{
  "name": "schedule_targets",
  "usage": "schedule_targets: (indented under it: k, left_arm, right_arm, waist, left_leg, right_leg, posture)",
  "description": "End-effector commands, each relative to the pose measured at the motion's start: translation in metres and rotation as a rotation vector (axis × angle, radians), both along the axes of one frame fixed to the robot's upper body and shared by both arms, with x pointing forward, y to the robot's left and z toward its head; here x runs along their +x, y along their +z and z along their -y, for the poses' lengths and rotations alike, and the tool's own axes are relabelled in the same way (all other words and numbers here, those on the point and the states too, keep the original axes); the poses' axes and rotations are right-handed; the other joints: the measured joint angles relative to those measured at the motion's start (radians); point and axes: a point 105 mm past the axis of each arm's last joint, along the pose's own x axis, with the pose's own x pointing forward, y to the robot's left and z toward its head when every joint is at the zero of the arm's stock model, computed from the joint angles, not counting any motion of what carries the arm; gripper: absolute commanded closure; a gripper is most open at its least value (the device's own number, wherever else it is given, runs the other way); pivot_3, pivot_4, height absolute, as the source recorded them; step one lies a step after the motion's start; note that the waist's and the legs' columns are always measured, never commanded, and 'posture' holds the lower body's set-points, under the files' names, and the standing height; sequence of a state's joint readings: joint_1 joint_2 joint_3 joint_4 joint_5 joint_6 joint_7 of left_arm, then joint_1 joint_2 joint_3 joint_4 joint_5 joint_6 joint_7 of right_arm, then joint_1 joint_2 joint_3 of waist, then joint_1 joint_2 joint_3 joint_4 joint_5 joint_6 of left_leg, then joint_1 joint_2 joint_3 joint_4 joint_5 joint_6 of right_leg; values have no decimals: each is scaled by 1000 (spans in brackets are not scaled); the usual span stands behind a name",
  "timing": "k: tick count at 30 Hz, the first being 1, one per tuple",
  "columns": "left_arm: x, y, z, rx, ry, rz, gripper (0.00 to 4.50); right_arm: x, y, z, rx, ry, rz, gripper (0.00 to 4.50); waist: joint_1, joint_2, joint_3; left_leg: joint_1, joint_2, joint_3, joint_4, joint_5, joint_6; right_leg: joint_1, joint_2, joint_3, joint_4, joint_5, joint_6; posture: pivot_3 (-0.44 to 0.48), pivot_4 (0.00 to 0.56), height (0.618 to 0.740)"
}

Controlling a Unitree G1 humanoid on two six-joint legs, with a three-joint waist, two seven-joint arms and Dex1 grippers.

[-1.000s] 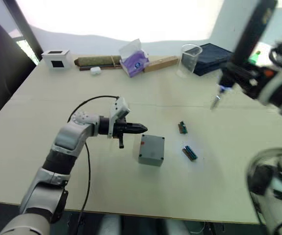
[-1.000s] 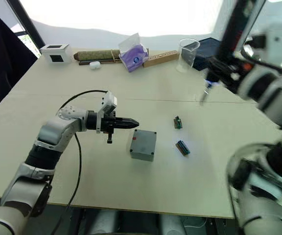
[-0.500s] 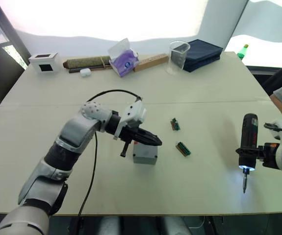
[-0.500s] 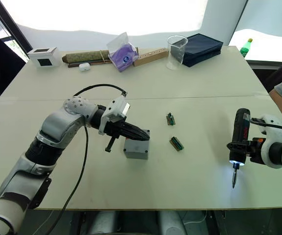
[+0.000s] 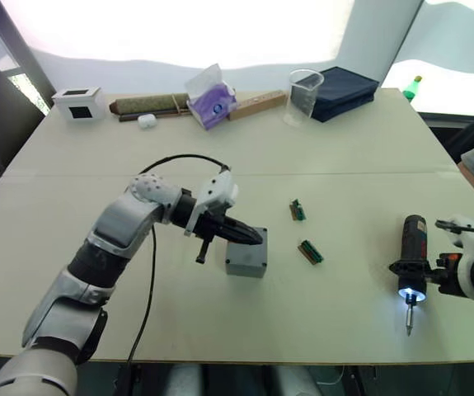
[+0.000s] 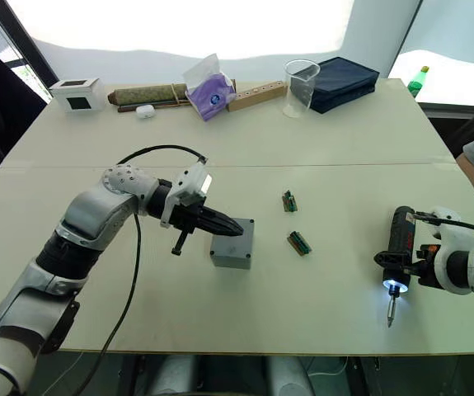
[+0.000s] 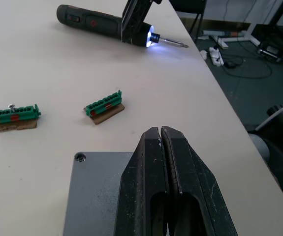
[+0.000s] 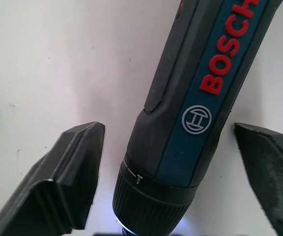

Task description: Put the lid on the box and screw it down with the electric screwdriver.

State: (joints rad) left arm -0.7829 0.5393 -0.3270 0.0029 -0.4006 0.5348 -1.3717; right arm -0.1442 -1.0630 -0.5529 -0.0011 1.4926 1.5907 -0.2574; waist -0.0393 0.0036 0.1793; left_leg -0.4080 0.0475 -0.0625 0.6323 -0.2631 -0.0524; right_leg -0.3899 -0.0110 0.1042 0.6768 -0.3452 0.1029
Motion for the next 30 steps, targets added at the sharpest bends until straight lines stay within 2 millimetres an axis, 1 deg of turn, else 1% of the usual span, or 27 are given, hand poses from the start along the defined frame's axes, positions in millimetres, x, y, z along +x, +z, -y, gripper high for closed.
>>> schedule_targets:
  k: [1, 4, 5, 7, 8, 9, 10, 11, 12, 13, 15, 16, 17, 18, 20, 22, 24, 26, 27, 28, 30]
  left_arm:
    - [14, 16, -10, -20, 67, 48, 4500]
    - [22, 19, -17, -22, 112, 47, 4500]
    - [27, 19, -23, -15, 138, 54, 4500]
    - [34, 20, -31, -4, 176, 60, 4500]
    - [37, 20, -34, 1, 192, 62, 4500]
    - [40, 19, -37, 6, 207, 63, 4500]
    - [43, 18, -40, 11, 228, 62, 4500]
    - [47, 14, -44, 19, 250, 58, 4500]
    - [50, 10, -48, 25, 272, 50, 4500]
    - [52, 6, -50, 31, 287, 41, 4500]
    - [54, -6, -53, 63, 306, 34, 4500]
    - [54, -14, -55, 89, 313, 41, 4500]
    - [54, -23, -58, 119, 318, 45, 4500]
    - [52, -28, -59, 134, 320, 45, 4500]
    - [50, -35, -60, 142, 323, 38, 4500]
    - [45, -40, -60, 148, 318, 29, 4500]
    - [42, -46, -59, 160, 314, 30, 4500]
    - [41, -52, -57, 167, 321, 43, 4500]
    - [40, -53, -55, 164, 322, 40, 4500]
    - [39, -54, -54, 163, 321, 38, 4500]
    - [38, -55, -51, 164, 313, 39, 4500]
  right_arm:
    - [5, 21, 6, -65, -7, 75, 79]
    - [7, 41, 7, -154, 19, 130, 79]
    - [7, 55, 8, -221, 40, 161, 79]
    - [4, 73, 11, -338, 64, 175, 79]
    - [5, 85, 16, -397, 50, 198, 79]
    - [8, 97, 18, -416, 37, 242, 79]
    - [14, 110, 13, -393, 48, 305, 79]
    - [21, 124, 1, -372, 91, 377, 79]
    - [27, 133, -20, -314, 174, 451, 79]
    - [30, 134, -43, -264, 274, 486, 79]
    - [29, 129, -96, -148, 497, 563, 79]
    - [25, 120, -116, -101, 585, 560, 79]
    - [20, 107, -138, -101, 688, 561, 79]
    - [14, 94, -152, -97, 751, 543, 79]
    - [6, 69, -169, -121, 840, 506, 79]
    - [-1, 48, -181, -114, 897, 468, 79]
    - [-7, 32, -196, -66, 953, 451, 79]
    - [-11, 21, -214, 47, 978, 458, 79]
    - [-10, 16, -219, 67, 979, 458, 79]
    - [-8, 11, -222, 70, 977, 457, 79]
    - [-8, 6, -225, 82, 990, 453, 79]
  waist:
    - [0, 0, 0]
    - [-1, 0, 0]
    - [-2, 0, 0]
    - [-3, 2, 0]
    - [-3, 2, 0]
    - [-3, 2, 0]
    - [-4, 1, 1]
    - [-6, 1, 1]
    - [-8, 1, 1]
    - [-7, 0, 2]
    - [-8, -1, 2]
    - [-7, -2, 2]
    - [-5, -3, 2]
    - [-4, -2, 2]
    - [5, -2, 2]
    - [13, -2, 3]
    - [21, -2, 3]
    - [23, -3, 2]
    - [23, -3, 2]
    - [23, -3, 2]
    - [24, -2, 3]
  left_leg:
    - [0, 0, 0, 0, 0, 0]
    - [0, 0, 0, 0, 0, 0]
    - [0, 0, 0, 0, 0, 0]
    - [0, 0, 0, 0, 0, 0]
    - [0, 0, 0, -1, 0, 0]
    - [0, 0, 0, 0, 0, 0]
    - [0, 0, 0, -1, 0, 0]
    - [0, 0, 0, 0, 0, 0]
    - [0, 0, 0, 0, 0, 0]
    - [0, 0, 1, 0, 0, 0]
    - [1, 1, 1, -1, 0, 0]
    - [1, 1, 0, -1, 0, 0]
    - [1, 1, -1, -1, 0, 0]
    - [0, 1, -1, -1, 0, 0]
    - [-2, 1, -1, -1, 0, 0]
    - [-5, 1, -1, 2, 1, -2]
    - [-10, 1, -1, 8, 3, -6]
    - [-12, 1, -2, 13, 3, -5]
    - [-12, 1, -2, 13, 3, -5]
    - [-12, 1, -2, 14, 0, 0]
    - [-11, 1, -3, 16, 0, 0]
  right_leg:
    - [0, 0, 0, 0, 0, 0]
    - [0, 0, 0, 0, 0, 0]
    - [0, 0, 0, 0, 0, 0]
    - [-1, 0, 0, 0, 0, 0]
    - [-1, 0, 0, 0, 0, 0]
    - [-1, 0, 0, 1, 0, 0]
    - [-1, 0, 0, 1, 0, 0]
    - [-1, 0, 0, 1, 0, 0]
    - [-1, 0, 0, 1, 0, 0]
    - [-2, 0, 1, 2, 0, 0]
    - [-1, 1, 0, 2, 0, 0]
    - [-1, 1, 0, 2, 0, 0]
    - [-1, 1, -1, 2, 0, 0]
    - [-2, 1, -1, 2, 0, 0]
    - [-3, 0, -2, 3, 0, 0]
    - [-5, -1, -3, 4, 0, 0]
    - [-7, -1, -3, 4, 0, 0]
    - [-7, -1, -4, 6, 0, 0]
    - [-6, -1, -5, 6, 0, 0]
    - [-6, -1, -5, 8, 0, 0]
    - [-5, 0, -5, 8, 1, 2]
  posture:
    - [0, 150, 737]
    - [0, 150, 737]
    - [0, 150, 737]
    - [0, 150, 737]
    - [0, 150, 737]
    - [0, 150, 737]
    - [0, 150, 737]
    - [0, 150, 737]
    - [0, 150, 737]
    - [0, 150, 737]
    - [0, 150, 737]
    - [0, 150, 737]
    - [0, 150, 737]
    - [0, 150, 737]
    - [0, 150, 737]
    - [0, 150, 737]
    - [0, 150, 737]
    - [0, 150, 737]
    - [0, 150, 737]
    - [0, 150, 737]
    - [0, 150, 737]
